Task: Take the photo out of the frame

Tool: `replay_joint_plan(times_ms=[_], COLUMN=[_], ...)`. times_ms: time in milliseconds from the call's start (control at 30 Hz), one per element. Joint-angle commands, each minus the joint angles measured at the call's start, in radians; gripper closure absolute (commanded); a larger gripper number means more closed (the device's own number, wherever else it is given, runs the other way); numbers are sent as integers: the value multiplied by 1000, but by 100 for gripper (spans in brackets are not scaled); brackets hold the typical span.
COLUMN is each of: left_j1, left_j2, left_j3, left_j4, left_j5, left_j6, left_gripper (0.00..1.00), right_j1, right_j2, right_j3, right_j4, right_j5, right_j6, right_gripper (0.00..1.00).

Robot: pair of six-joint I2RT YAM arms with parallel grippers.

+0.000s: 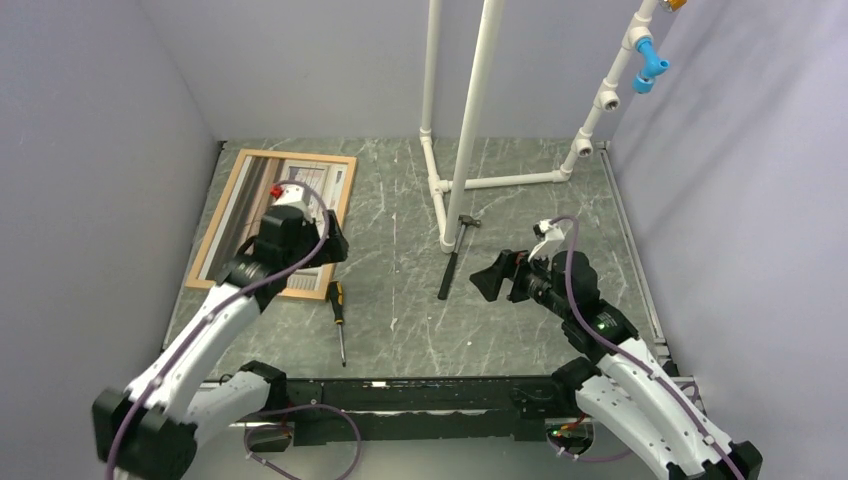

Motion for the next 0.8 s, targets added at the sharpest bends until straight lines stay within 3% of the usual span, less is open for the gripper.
replay_joint_plan(times_ms=[0,133,233,433,633,767], left_j1=[82,59,-12,-249,-377,-395], left_j2=[194,318,348,367,294,257], left_j3=[69,79,46,2,-102,-180], left_j4=[9,43,14,-171,-180,-134], left_j5=[152,164,60,-223,-243,-225], left_j6=[91,97,-12,-286,-423,-450], left_gripper=[1,12,19,18,12,6], right_j1=[1,18,49,83,84,84], right_j2=[71,223,289,262,214,221], right_j3=[-33,-7,-2,-49,-50,-15], right_j4=[239,349,381,358,281,235], right_j5=[-90,-144,-119,-55,-35,-31], right_j6=[37,46,57,45,-13,-44], right_gripper=[0,0,0,0,0,0])
